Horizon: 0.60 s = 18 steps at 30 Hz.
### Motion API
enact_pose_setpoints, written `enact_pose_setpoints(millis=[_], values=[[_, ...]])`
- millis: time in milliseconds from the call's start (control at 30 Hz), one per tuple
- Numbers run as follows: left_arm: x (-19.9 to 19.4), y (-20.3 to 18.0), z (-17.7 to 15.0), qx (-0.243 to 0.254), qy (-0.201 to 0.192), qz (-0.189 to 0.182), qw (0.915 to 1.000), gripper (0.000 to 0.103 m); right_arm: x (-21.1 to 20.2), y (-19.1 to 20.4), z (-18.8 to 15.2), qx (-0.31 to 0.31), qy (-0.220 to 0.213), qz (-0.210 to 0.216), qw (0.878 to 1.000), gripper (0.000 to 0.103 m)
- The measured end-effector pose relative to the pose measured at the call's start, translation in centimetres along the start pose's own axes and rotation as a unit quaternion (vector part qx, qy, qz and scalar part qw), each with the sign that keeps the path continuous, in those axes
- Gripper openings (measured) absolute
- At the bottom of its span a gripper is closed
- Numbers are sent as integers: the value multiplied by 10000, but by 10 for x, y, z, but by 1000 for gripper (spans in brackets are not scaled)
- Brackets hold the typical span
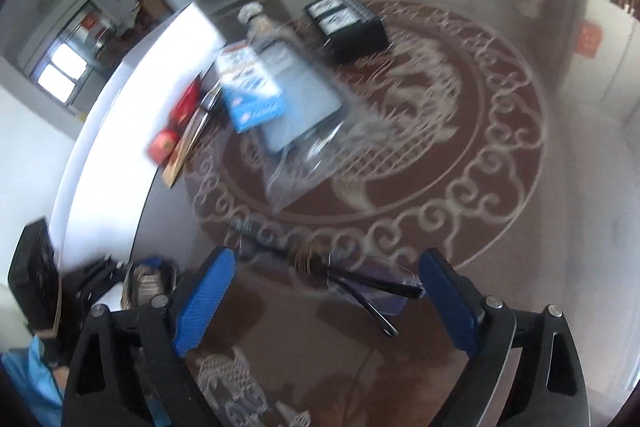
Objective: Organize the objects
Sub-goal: 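Grasp the black-framed glasses with the right gripper while the left gripper holds the clip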
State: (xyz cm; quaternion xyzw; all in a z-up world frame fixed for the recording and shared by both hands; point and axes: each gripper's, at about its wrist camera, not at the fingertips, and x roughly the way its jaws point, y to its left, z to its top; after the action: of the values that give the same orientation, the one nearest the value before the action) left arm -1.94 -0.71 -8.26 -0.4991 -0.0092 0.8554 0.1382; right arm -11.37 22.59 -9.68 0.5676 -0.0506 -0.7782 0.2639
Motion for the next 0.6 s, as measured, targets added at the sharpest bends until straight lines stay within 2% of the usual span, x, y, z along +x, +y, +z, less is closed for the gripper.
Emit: enact_pose_setpoints(millis=[67, 100, 233, 300, 367, 433, 467, 500, 533, 567, 600], values=[[-1, -1, -2, 13, 1, -5, 10000, 52, -1, 12, -22, -173, 280, 286, 9990, 87], [-1, -2, -3, 36, 1, 3, 10000, 52, -5, 17, -30, -295, 344, 275, 9986, 87], [-2, -3, -4, 15, -81, 26, 10000, 52, -16, 34, -26, -600, 139, -725, 9955, 87], [-2, -3, -5, -7, -94, 53, 9999, 52, -12, 35, -14, -521, 68, -864, 9949, 87], [-2, -4, -6, -33, -105, 43, 9999, 52, 6, 38, -4, -405, 166, -825, 9956, 82], [-3, -4, -7, -40, -98, -17, 9999, 51, 29, 45, 3, -484, 383, -973, 9933, 57], [-4, -5, -8, -53, -89, -78, 9999, 51, 38, 48, 2, -548, 469, -1136, 9909, 50], [-5, -5, -10, -74, -85, -140, 9998, 51, 42, 49, 0, -614, 451, -1306, 9885, 38], [-7, -6, -11, -92, -87, -200, 9997, 51, 40, 51, 0, -677, 327, -1402, 9873, 18], [-10, -7, -12, -100, -101, -260, 9996, 51, 36, 49, 0, -641, 277, -1394, 9878, 13], [-15, -8, -12, -104, -130, -316, 9994, 51, 30, 47, -1, -577, 212, -1381, 9885, 12]])
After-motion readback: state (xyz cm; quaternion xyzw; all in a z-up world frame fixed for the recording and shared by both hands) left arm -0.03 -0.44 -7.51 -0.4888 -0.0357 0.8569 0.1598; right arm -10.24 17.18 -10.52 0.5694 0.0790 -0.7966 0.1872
